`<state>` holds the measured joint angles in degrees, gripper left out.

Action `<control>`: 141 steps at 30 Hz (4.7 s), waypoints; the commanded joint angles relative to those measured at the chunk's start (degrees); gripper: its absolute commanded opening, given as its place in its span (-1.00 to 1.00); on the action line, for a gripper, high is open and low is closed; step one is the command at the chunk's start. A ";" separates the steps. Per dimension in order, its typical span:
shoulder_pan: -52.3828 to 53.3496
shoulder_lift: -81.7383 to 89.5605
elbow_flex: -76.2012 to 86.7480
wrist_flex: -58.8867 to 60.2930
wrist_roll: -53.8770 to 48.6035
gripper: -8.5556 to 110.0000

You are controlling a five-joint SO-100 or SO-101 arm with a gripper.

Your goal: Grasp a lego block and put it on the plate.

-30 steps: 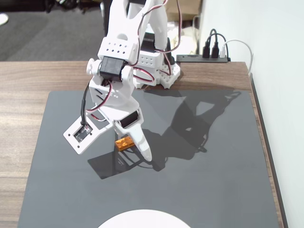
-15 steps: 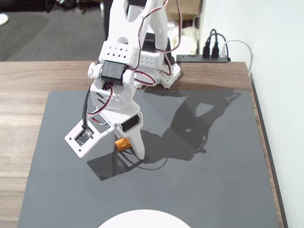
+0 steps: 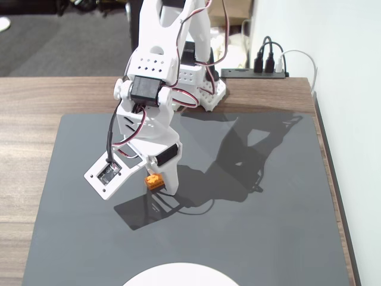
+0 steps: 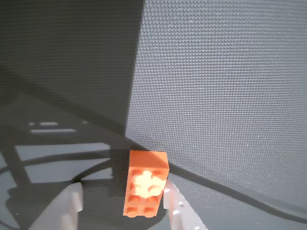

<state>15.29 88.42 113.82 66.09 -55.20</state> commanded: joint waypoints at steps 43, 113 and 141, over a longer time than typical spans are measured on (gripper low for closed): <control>-2.37 4.13 -9.32 6.68 -7.12 -0.81; -14.41 -46.41 -85.69 2.72 -21.88 -0.77; -14.85 -31.82 -76.11 9.32 -16.70 -0.48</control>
<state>0.53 50.45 35.77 74.71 -72.33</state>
